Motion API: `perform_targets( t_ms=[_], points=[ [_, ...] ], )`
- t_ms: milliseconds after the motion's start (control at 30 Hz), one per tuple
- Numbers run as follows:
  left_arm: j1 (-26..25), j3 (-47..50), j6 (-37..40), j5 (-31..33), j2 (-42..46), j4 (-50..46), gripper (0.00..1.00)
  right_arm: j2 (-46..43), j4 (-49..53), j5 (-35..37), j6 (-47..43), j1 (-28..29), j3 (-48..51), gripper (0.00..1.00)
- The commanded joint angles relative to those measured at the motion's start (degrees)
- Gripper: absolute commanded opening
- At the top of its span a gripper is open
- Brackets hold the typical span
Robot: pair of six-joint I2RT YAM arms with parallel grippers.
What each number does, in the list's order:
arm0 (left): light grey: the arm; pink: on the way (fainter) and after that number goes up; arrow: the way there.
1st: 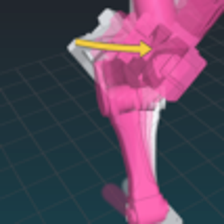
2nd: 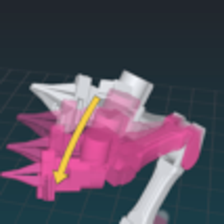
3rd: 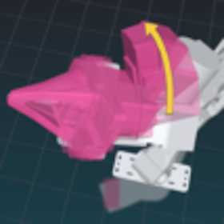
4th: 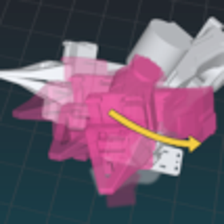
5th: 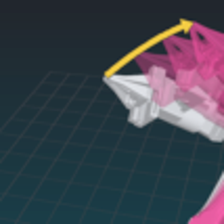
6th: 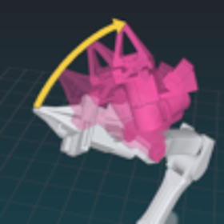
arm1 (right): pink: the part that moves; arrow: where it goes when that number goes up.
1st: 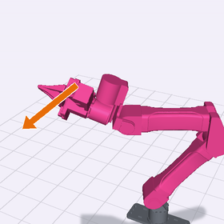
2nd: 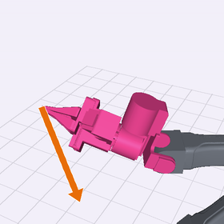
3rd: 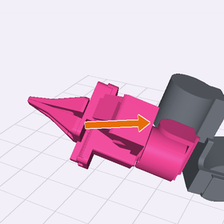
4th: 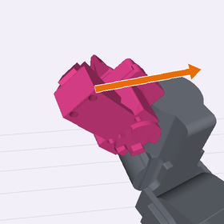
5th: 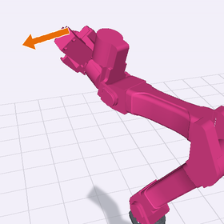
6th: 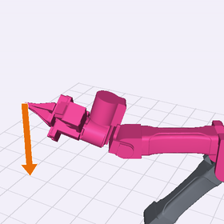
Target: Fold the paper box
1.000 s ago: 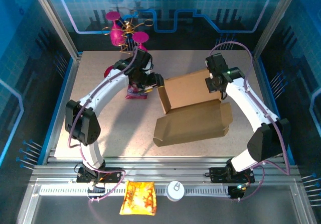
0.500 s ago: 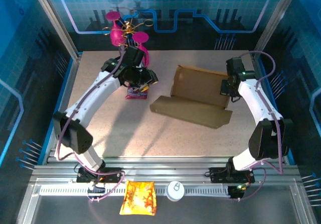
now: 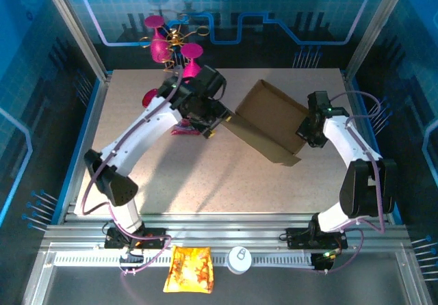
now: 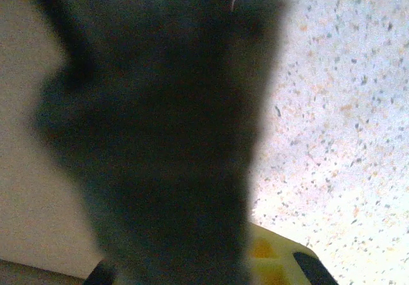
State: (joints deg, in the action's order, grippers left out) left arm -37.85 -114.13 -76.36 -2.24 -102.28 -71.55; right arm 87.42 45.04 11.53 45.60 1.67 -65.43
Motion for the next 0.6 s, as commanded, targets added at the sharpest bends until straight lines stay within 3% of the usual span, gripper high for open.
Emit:
perform_targets(
  t_ms=[0, 100, 267, 567],
  points=[
    [-0.7, -2.7, -6.8, 1.5, -1.8, -6.7, 0.57, -1.6, -3.1, 0.5, 6.3, 1.8, 1.1, 0.00],
    [-0.8, -4.3, -7.5, 1.4, -3.8, -5.2, 0.56, -0.8, -3.4, 0.8, 7.7, 3.1, 1.2, 0.00],
    [-1.0, -6.0, -7.8, 1.5, -6.1, -8.9, 0.44, -0.8, -4.0, 1.4, 9.8, 3.9, 2.5, 0.00],
    [-0.9, -3.7, -8.6, 2.4, -7.8, -9.3, 0.30, -0.4, -5.2, 0.3, 11.7, 4.9, 4.1, 0.00]
  ],
)
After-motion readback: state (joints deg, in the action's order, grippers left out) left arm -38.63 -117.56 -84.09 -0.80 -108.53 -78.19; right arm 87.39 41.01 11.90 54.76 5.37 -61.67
